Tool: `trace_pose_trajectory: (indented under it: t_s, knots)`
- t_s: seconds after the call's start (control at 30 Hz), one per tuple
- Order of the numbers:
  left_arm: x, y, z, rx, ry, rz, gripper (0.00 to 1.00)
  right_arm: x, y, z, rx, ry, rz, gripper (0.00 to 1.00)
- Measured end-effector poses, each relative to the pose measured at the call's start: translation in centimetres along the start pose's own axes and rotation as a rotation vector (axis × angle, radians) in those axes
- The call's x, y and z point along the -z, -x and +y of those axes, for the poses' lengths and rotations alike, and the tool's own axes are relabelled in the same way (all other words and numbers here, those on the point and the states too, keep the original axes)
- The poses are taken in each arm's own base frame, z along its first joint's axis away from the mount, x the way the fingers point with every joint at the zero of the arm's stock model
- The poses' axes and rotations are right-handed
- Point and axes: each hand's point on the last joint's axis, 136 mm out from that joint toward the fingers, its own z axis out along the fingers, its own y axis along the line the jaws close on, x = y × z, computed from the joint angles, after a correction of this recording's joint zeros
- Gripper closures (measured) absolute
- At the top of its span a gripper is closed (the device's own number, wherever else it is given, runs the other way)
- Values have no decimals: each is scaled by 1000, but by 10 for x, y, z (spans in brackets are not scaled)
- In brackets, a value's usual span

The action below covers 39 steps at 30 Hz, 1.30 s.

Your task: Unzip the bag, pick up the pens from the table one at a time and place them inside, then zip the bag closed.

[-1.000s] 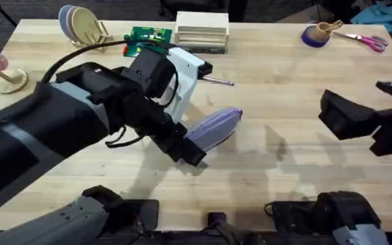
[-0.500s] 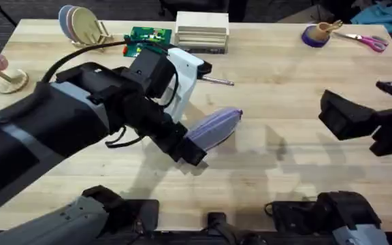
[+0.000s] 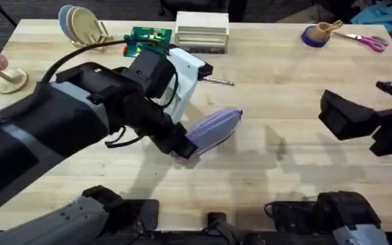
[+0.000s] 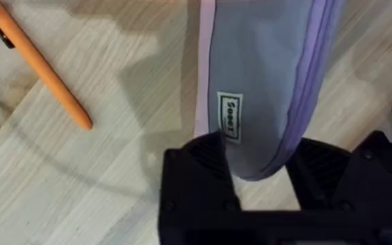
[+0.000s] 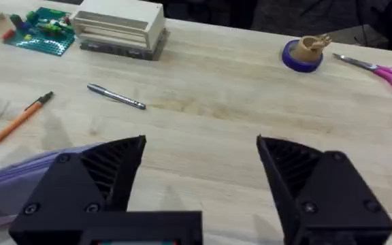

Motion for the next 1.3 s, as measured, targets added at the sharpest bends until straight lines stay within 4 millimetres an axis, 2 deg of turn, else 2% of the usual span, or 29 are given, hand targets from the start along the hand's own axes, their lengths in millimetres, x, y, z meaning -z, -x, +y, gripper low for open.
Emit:
trace_pose_trajectory:
  t_s: [0.07, 0.13, 0.2, 0.3, 0.37, 0.4, 0.57, 0.6, 0.93, 1.1, 1.3]
  knots:
    - [0, 1, 1, -2, 7, -2, 663, 0, 0, 0, 0, 0, 0, 3]
    - [0, 2, 2, -3, 12, -6, 887, 0, 0, 0, 0, 0, 0, 3]
    - [1, 3, 2, -7, 15, -11, 947, 0, 0, 0, 0, 0, 0, 3]
    - [2, 3, 2, -7, 16, -11, 950, 0, 0, 0, 0, 1, 0, 3]
    - [2, 3, 2, -7, 16, -11, 954, 0, 1, 8, 0, 44, -3, 3]
    - [2, 3, 2, -7, 16, -12, 958, 1, 1, 18, 19, 106, -9, 3]
    - [2, 3, 2, -7, 16, -12, 960, -4, -1, 37, 104, 227, 9, 5]
    - [2, 3, 2, -8, 16, -11, 960, -22, -11, 51, 156, 337, 85, 6]
    - [2, 3, 2, -7, 15, -9, 960, -62, -42, 82, 165, 618, 276, 6]
    - [2, 3, 2, -7, 15, -10, 959, -86, -48, 87, 177, 688, 319, 5]
    - [2, 3, 2, -7, 14, -10, 960, -118, -52, 80, 313, 684, 284, 4]
